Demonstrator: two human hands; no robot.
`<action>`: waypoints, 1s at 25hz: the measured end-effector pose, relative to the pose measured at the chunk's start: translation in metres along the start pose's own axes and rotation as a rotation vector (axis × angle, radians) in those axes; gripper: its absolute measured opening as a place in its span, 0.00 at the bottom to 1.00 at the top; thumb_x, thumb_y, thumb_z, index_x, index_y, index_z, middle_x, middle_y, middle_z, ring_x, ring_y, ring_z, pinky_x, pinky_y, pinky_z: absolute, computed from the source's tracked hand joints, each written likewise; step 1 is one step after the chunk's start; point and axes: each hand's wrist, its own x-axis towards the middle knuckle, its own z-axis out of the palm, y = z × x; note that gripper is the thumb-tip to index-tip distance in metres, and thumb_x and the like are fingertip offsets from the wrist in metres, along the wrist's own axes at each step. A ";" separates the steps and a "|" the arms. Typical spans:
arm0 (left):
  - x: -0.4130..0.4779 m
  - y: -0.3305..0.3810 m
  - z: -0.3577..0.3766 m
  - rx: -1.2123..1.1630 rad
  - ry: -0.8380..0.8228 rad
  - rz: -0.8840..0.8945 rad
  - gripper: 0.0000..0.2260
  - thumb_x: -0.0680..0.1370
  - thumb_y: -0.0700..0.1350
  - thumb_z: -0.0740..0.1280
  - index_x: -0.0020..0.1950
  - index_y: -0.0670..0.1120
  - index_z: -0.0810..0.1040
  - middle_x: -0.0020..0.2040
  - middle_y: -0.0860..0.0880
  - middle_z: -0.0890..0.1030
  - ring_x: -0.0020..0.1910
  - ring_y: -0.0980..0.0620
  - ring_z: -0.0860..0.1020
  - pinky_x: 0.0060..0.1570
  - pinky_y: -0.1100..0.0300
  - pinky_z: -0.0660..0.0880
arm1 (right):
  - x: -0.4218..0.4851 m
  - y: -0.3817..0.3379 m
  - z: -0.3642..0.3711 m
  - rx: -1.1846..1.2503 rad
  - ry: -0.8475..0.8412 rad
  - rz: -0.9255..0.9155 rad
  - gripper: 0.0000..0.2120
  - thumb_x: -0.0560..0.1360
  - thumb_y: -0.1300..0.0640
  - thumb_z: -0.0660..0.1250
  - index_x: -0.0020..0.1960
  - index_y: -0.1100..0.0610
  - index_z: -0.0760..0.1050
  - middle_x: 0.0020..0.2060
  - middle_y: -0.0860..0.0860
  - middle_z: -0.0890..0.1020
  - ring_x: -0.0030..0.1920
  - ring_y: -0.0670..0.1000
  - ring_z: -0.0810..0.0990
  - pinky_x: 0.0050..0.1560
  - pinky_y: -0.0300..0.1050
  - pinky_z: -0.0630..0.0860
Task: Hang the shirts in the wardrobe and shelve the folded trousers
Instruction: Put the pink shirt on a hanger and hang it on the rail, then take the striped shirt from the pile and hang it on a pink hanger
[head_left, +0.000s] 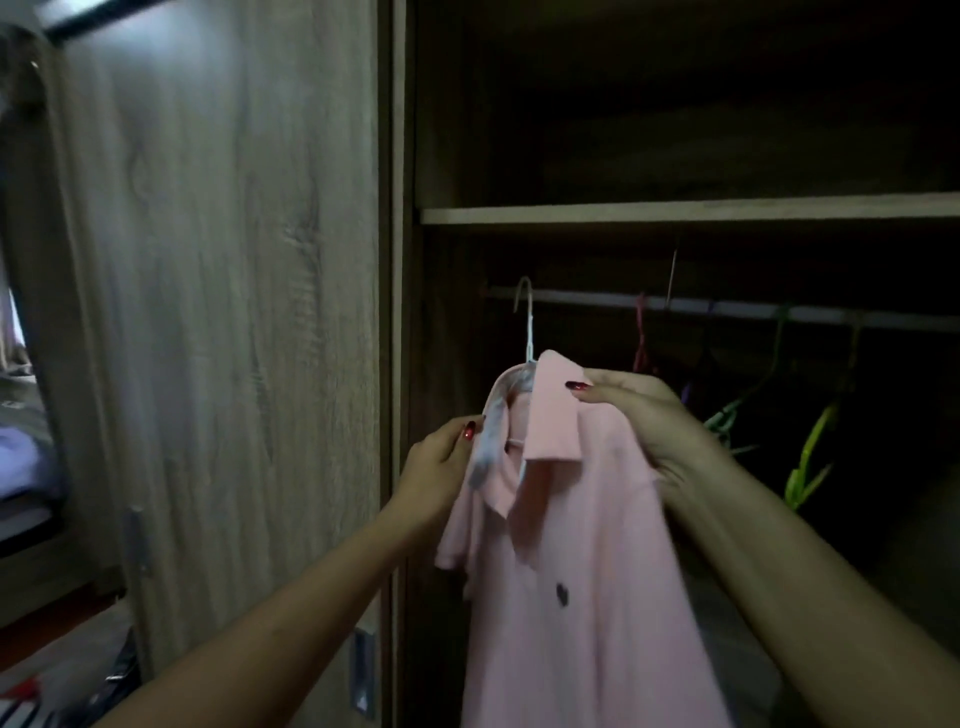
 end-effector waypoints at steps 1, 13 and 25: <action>-0.001 0.005 -0.003 -0.019 0.005 -0.016 0.14 0.83 0.46 0.55 0.63 0.51 0.75 0.50 0.61 0.78 0.46 0.69 0.77 0.41 0.76 0.73 | 0.010 0.004 0.007 0.061 0.070 -0.001 0.11 0.75 0.69 0.62 0.56 0.65 0.77 0.35 0.53 0.85 0.34 0.48 0.84 0.32 0.37 0.79; -0.036 -0.001 -0.056 -0.156 0.030 -0.113 0.10 0.81 0.48 0.56 0.56 0.55 0.76 0.54 0.53 0.81 0.51 0.53 0.78 0.51 0.56 0.75 | 0.112 0.079 0.021 -0.243 0.346 0.135 0.16 0.77 0.66 0.61 0.64 0.63 0.71 0.55 0.58 0.76 0.54 0.58 0.77 0.47 0.51 0.79; -0.068 -0.047 -0.145 -0.218 0.153 -0.292 0.13 0.82 0.48 0.56 0.59 0.46 0.77 0.52 0.51 0.83 0.51 0.55 0.81 0.51 0.59 0.77 | 0.035 0.112 0.179 -0.508 -0.064 -0.774 0.11 0.71 0.69 0.64 0.50 0.58 0.77 0.46 0.52 0.77 0.42 0.44 0.76 0.43 0.32 0.71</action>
